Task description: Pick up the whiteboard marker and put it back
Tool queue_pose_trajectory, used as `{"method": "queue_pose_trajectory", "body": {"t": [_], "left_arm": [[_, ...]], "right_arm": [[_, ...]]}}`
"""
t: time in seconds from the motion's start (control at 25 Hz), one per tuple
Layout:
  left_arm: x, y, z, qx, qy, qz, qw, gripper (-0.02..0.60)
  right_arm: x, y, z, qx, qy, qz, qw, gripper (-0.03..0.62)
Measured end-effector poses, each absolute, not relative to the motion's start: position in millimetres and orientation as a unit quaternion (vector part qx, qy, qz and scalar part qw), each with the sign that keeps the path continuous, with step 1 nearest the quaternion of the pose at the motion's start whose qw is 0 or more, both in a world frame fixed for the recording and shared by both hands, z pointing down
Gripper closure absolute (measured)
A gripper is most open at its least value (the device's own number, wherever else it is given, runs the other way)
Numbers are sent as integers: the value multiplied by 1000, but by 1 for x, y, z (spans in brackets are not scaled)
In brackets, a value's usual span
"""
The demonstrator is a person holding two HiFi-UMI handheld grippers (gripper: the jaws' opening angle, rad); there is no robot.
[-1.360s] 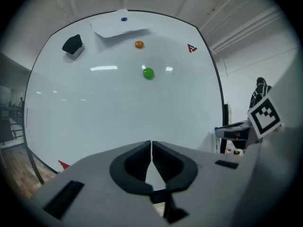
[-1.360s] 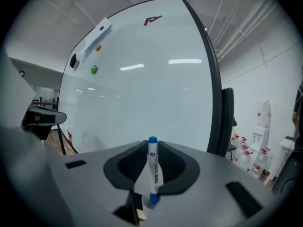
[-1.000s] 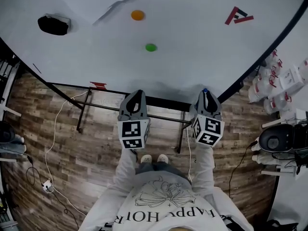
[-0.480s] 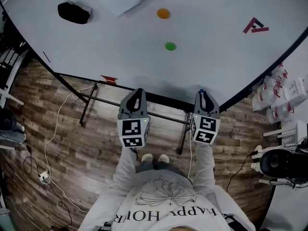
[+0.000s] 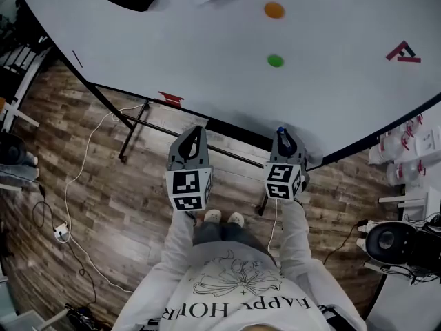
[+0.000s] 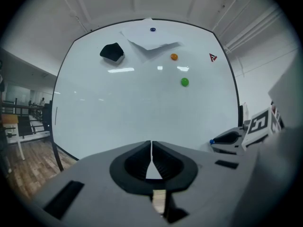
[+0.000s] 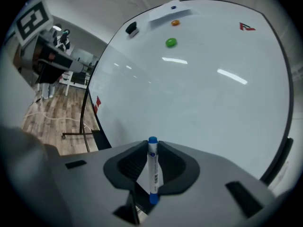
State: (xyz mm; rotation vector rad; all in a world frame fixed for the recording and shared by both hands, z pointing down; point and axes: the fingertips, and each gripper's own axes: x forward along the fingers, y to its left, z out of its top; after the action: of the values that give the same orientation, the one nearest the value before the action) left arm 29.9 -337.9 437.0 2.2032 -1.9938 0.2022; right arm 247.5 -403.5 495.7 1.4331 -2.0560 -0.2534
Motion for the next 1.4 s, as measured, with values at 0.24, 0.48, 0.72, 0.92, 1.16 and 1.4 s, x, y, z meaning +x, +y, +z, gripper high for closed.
{"method": "queue_pose_trajectory", "body": {"t": [0.24,0.48,0.72,0.92,1.16,1.4], "left_arm": [[5,-330,456,719,-683,79,100,571],[-9,-327,475,707,-692,90,116,571],[-17,-321,487,699,-696,99,128,571],[-21,-316,496,694,-700,103,136,571],[-23,-318,499,694,-699,103,139,571],[-12,-329,489,705,-691,99,127,571]], "right_arm": [[219,-407,547,481,-774,-147,384,528],[204,-415,589,449,-775,-142,421,526],[188,-419,619,418,-777,-158,442,523],[181,-419,639,402,-783,-146,452,513],[180,-419,640,413,-789,-127,438,453],[186,-418,606,456,-799,-98,379,476]]}}
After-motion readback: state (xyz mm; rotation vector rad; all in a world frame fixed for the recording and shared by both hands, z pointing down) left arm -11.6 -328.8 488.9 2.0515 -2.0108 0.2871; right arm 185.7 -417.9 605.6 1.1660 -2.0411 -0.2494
